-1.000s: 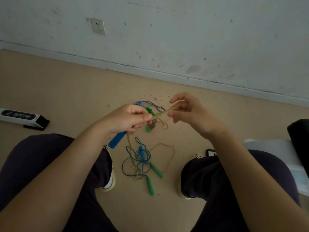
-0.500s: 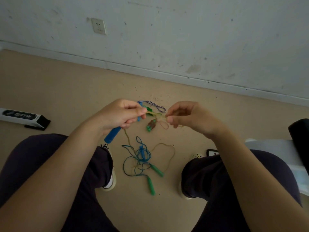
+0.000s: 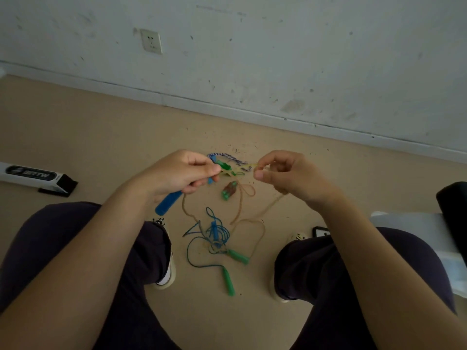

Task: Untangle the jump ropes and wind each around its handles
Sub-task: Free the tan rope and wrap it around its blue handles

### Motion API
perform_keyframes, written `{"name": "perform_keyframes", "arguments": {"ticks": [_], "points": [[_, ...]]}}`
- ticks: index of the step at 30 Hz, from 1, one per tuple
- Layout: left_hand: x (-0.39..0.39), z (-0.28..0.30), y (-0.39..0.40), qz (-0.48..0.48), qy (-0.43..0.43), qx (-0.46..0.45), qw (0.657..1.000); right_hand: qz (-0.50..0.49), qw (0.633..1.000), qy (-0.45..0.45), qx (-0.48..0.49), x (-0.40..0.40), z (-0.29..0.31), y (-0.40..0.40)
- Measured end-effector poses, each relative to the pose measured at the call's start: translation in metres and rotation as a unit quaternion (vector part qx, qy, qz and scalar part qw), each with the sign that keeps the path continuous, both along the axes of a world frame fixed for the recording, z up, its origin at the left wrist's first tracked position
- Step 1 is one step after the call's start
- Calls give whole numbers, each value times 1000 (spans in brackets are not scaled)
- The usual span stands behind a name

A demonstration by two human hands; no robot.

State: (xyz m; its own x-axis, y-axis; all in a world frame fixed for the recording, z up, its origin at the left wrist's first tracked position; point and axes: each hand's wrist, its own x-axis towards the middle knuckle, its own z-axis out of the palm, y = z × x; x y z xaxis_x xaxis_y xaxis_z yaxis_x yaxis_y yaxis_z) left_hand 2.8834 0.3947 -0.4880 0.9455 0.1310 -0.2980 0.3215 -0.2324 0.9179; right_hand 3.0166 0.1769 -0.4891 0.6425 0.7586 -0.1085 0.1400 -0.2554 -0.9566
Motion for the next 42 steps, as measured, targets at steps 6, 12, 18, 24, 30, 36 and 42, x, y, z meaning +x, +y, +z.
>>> {"name": "perform_keyframes", "arguments": {"ticks": [6,12,18,24,30,36,42], "points": [[9,-11,-36,-22,-5,-16,1000,69,996,15,-49,-18,-11,18],[6,-5,-6,-15,0,-10,1000,-22,997,-52,-46,6,1,0],[8,-11,-16,-25,-1,15,1000,14,1000,5,-8,-1,-3,1],[12,-14,-30,-28,7,-22,999,64,996,-16,-64,-16,-9,15],[8,-3,-11,-58,54,21,997,-9,997,-50,-56,-1,2,3],[8,-6,-17,-29,26,-14,999,-16,999,-8,-40,0,-1,-1],[13,-11,-34,-53,14,-27,998,12,999,40,-11,-18,-12,14]]}}
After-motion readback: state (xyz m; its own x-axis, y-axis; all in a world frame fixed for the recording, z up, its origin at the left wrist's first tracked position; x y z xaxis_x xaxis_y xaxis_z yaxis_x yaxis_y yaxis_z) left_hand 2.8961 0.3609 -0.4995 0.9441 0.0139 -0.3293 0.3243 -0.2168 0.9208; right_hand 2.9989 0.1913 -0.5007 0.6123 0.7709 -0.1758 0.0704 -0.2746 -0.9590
